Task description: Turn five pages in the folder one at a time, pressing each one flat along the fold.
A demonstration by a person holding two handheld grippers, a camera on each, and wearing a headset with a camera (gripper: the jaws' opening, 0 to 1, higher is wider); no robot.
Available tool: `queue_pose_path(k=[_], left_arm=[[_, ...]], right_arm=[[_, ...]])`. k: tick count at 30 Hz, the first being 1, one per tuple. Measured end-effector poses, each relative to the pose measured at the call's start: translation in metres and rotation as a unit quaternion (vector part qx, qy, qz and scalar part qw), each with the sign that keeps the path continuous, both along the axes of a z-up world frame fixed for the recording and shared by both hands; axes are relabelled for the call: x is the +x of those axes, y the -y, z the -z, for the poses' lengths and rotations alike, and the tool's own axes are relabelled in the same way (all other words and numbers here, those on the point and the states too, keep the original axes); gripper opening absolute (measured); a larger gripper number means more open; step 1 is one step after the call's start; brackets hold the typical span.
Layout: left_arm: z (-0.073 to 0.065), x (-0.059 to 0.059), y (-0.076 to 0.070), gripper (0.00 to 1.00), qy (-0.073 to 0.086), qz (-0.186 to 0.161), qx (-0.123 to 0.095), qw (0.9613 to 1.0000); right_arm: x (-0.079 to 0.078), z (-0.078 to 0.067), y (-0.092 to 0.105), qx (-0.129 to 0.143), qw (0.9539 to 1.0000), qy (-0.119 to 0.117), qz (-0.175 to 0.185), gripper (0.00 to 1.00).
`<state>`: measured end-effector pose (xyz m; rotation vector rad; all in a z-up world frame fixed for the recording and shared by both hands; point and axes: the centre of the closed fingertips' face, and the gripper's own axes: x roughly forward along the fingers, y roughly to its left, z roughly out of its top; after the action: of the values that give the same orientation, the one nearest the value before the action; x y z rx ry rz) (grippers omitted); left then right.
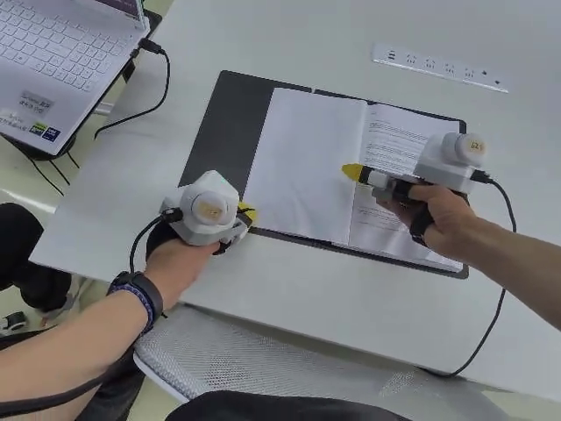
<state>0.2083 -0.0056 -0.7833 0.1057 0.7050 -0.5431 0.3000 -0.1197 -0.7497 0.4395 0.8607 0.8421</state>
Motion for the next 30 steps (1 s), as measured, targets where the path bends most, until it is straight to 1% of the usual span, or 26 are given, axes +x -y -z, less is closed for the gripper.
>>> queue_pose_path(k=[4, 8, 9, 10, 14, 20, 27, 30], left_arm=[[0.001, 0.000, 0.000, 0.00, 0.001, 0.000, 0.000, 1.0000], [0.002, 0.001, -0.001, 0.00, 0.000, 0.001, 0.000, 1.0000], [0.003, 0.002, -0.001, 0.00, 0.000, 0.002, -0.001, 1.0000], [0.003, 0.001, -0.001, 0.00, 0.000, 0.002, 0.000, 1.0000], [0.002, 0.001, 0.000, 0.00, 0.000, 0.003, 0.000, 1.0000], [0.005, 0.002, -0.001, 0.00, 0.002, 0.006, -0.001, 1.0000], [0.005, 0.003, -0.001, 0.00, 0.002, 0.008, 0.000, 1.0000], [0.006, 0.003, -0.001, 0.00, 0.001, 0.008, -0.001, 1.0000]], right_arm=[[0.003, 0.007, 0.001, -0.005, 1.0000, 0.000, -0.004, 0.06], [0.007, 0.013, 0.004, -0.007, 1.0000, 0.003, -0.004, 0.00], [0.009, 0.014, 0.005, -0.007, 1.0000, 0.005, -0.004, 0.00], [0.009, 0.015, 0.005, -0.004, 1.0000, 0.003, -0.006, 0.00], [0.008, 0.014, 0.004, 0.002, 0.9999, 0.008, -0.014, 0.00], [0.013, 0.015, 0.003, 0.012, 0.9996, 0.015, -0.019, 0.00], [0.020, 0.014, 0.002, 0.024, 0.9993, 0.019, -0.021, 0.00], [0.027, 0.017, 0.003, 0.031, 0.9990, 0.021, -0.024, 0.00]])
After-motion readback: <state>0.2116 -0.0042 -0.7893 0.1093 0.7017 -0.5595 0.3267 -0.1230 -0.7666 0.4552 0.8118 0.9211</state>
